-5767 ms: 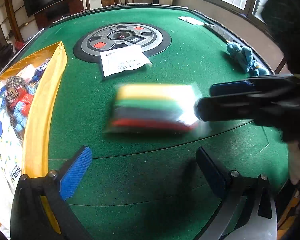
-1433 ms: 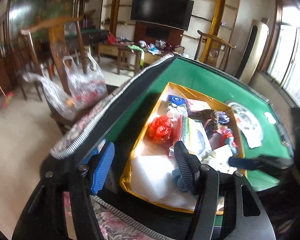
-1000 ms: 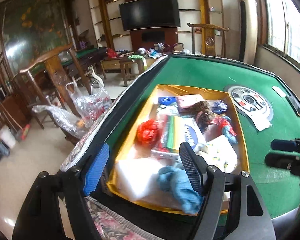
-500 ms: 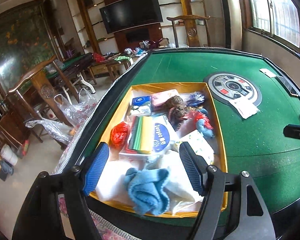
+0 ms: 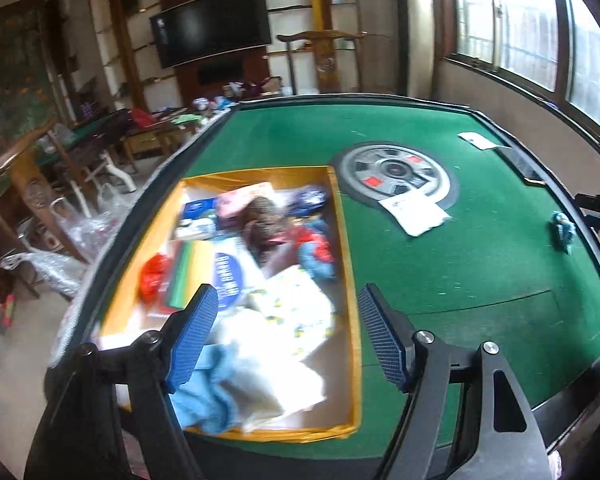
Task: Organize soft objects
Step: 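Grasp the second light blue towel on the table with the right tool, then carry the blue towel into the yellow tray and open the right tool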
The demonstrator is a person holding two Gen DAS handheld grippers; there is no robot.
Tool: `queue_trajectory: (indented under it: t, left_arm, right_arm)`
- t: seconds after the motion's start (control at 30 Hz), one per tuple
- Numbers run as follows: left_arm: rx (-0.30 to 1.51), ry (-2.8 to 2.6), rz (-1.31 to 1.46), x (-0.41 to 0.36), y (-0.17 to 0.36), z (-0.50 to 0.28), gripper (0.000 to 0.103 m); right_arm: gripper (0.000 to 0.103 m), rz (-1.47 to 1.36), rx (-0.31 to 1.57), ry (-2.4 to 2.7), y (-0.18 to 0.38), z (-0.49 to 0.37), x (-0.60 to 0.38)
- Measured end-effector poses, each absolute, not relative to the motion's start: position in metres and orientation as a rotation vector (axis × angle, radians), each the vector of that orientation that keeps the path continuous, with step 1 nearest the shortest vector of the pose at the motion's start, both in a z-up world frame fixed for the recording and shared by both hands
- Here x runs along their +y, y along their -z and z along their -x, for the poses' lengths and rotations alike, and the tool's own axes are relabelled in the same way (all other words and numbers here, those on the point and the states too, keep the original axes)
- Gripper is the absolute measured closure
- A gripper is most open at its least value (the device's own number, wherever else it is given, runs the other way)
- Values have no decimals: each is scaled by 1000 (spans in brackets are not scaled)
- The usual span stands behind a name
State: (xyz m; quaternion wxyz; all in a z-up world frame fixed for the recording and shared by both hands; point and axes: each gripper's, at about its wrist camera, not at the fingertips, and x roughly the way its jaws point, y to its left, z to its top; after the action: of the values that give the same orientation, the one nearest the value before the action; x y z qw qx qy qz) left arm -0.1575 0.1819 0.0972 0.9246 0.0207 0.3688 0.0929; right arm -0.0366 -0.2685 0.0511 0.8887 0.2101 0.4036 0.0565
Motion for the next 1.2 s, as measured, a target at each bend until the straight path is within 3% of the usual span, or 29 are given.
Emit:
queue_trajectory:
  t: [0.3, 0.57, 0.6, 0.7, 0.73, 1.2]
  left_arm:
    - [842, 0, 32, 138, -86, 135, 30]
    - [927, 104, 106, 100, -76, 104, 30]
    - [940, 111, 109, 95, -74, 98, 30]
    - [976, 144, 129, 79, -68, 83, 30]
    - [983, 153, 131, 74, -66, 78, 30]
    - [1070, 72, 251, 76, -30, 24, 30]
  right_arm:
    - [31, -431, 959, -47, -10, -2, -265]
    - [32, -336, 940, -1, -3, -15, -250]
    - [37, -331, 930, -2, -4, -13, -252]
    - [69, -307, 912, 39, -4, -8, -261]
    - [74, -328, 907, 35, -4, -7, -267]
    - [76, -427, 840, -241, -15, 8, -257]
